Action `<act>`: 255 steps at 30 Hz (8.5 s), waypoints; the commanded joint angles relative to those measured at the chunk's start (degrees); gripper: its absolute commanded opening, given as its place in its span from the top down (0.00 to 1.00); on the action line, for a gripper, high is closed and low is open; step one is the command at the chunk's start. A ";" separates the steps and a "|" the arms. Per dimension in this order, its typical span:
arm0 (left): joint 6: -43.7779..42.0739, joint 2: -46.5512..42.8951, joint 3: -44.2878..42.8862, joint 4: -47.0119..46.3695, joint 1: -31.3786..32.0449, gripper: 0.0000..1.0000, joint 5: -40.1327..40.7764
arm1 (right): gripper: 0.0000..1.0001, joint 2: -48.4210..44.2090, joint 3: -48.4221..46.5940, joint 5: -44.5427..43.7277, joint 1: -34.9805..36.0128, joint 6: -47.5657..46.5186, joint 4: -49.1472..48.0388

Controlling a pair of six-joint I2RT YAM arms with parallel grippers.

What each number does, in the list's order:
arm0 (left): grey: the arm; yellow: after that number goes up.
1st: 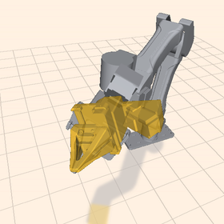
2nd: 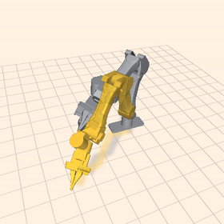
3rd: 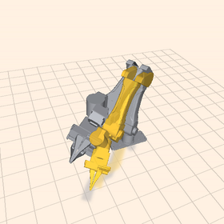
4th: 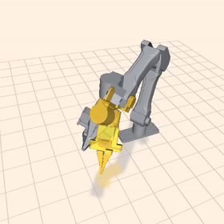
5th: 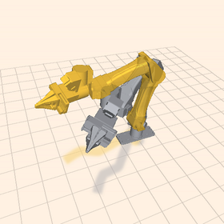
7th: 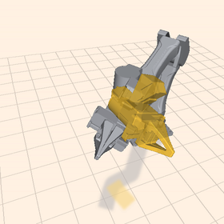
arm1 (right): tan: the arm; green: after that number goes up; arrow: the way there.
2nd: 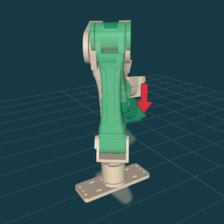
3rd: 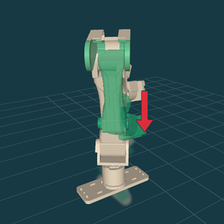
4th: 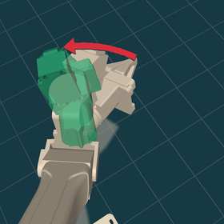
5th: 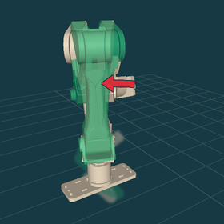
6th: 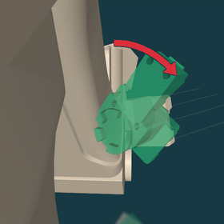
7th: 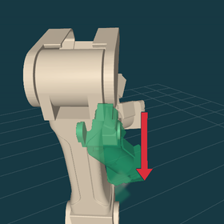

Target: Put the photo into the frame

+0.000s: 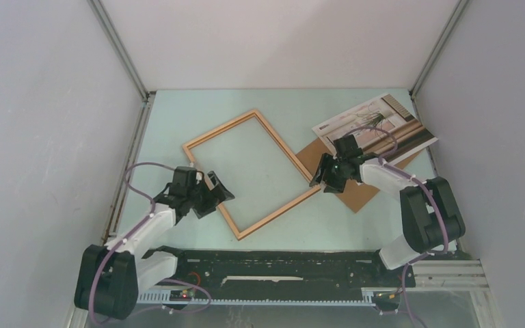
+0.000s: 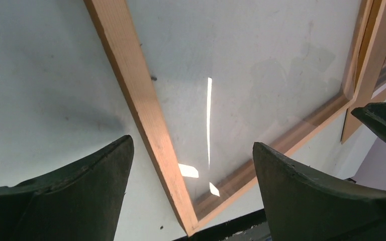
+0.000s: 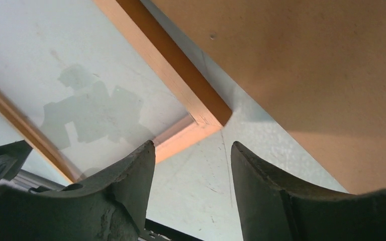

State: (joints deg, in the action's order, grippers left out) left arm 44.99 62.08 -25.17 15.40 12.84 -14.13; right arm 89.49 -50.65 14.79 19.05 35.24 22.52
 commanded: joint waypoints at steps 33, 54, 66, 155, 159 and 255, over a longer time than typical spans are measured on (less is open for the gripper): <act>-7.74 11.23 -36.54 8.46 -9.89 0.01 -6.46 | 0.61 7.58 6.49 -5.90 9.56 7.38 -19.02; -9.55 69.76 -93.25 4.42 -17.60 0.00 5.08 | 0.38 9.60 7.57 7.14 8.47 1.16 -21.77; -2.69 73.88 -87.94 12.90 -17.93 0.00 4.24 | 0.37 10.65 7.61 8.21 7.43 2.71 -24.56; -3.86 44.99 -45.32 5.71 -33.11 0.01 -12.87 | 0.51 17.82 -9.35 14.76 -1.56 9.97 -20.17; -3.77 44.98 -44.94 5.52 -33.09 0.01 -12.96 | 0.51 17.54 -9.37 16.43 -0.35 11.95 -21.71; -17.01 17.98 -35.60 14.57 -32.03 0.09 1.99 | 0.40 43.68 -65.61 -21.34 51.35 -28.17 12.49</act>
State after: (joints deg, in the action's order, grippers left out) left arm 28.45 82.46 -61.80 31.99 -19.00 -11.20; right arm 132.33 -113.49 -4.29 69.25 11.84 38.13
